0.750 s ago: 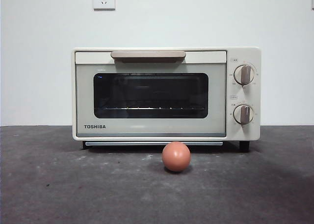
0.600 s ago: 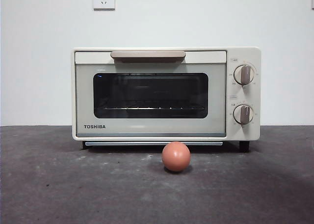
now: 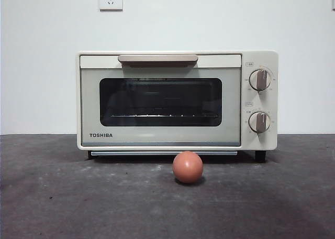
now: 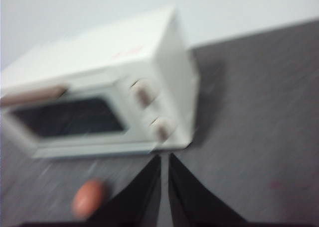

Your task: Eggoven

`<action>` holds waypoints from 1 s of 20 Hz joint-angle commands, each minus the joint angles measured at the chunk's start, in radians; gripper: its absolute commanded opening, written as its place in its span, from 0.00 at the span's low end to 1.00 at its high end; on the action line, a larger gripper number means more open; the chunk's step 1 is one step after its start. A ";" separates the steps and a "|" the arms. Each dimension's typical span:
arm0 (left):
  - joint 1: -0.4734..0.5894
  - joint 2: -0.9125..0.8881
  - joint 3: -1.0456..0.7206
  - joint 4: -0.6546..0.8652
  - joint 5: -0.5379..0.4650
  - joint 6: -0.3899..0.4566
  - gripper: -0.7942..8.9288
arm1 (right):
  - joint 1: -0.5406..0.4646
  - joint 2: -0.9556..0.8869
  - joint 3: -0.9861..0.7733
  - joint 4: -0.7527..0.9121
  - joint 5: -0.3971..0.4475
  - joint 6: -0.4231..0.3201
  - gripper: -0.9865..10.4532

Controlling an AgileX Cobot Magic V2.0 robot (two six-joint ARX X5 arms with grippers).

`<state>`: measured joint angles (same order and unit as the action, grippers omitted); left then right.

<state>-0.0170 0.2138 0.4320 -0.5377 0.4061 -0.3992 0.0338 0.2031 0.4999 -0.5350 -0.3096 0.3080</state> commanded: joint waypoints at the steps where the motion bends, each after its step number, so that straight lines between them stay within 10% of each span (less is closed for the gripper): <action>1: 0.002 0.074 0.096 -0.076 0.046 0.132 0.09 | 0.006 0.079 0.076 -0.068 -0.150 -0.079 0.09; 6: -0.008 0.176 0.217 -0.198 0.148 0.234 0.09 | 0.040 0.203 0.180 -0.217 -0.320 -0.164 0.09; 15: -0.042 0.243 0.287 -0.295 0.180 0.310 0.09 | 0.154 0.286 0.237 -0.332 -0.318 -0.220 0.10; 20: -0.042 0.243 0.287 -0.295 0.180 0.309 0.09 | 0.164 0.294 0.237 -0.318 -0.312 -0.159 0.39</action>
<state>-0.0574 0.4519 0.7025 -0.8406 0.5808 -0.1097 0.1947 0.4904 0.7193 -0.8631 -0.6247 0.1249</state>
